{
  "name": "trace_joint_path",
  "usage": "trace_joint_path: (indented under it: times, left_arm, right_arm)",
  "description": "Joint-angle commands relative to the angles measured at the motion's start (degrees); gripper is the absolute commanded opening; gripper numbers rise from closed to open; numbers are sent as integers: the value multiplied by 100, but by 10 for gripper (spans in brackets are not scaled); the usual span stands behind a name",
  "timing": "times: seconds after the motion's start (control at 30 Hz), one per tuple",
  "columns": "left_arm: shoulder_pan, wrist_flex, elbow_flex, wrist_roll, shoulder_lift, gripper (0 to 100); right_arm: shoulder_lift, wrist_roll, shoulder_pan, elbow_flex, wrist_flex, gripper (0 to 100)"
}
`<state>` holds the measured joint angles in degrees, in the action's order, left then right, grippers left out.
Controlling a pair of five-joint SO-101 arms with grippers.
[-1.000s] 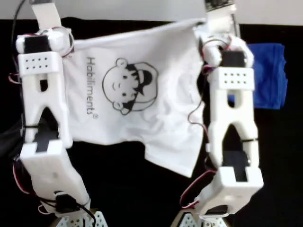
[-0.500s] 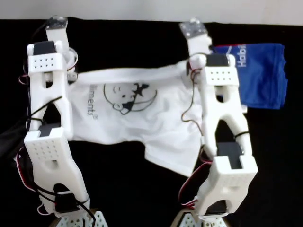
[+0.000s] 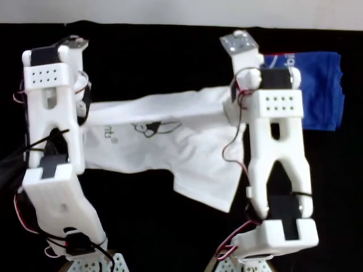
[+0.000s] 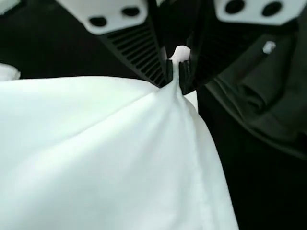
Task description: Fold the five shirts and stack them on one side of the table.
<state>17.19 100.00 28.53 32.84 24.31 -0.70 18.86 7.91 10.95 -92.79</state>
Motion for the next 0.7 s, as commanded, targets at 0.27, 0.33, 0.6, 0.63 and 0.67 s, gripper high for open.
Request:
trace_joint_path:
  times: [0.27, 0.33, 0.6, 0.63, 0.67]
  left_arm:
    - [75, -1873, -3020, -35, -1042, 9]
    - [84, -2119, -3248, -26, -1042, 9]
    - [75, -2532, -3512, -26, -1015, 9]
    - [92, -2567, -3512, -26, -1015, 9]
    - [101, -2576, -3503, -26, -1015, 9]
  right_arm:
    - [-2132, 53, -57, -3741, 1596, 6]
    - [-2387, 53, -57, -4215, 1789, 6]
    - [-2580, 53, -48, -5165, 2176, 6]
    - [-2580, 53, -48, -5218, 2220, 6]
    - [-2580, 53, -31, -5270, 2246, 6]
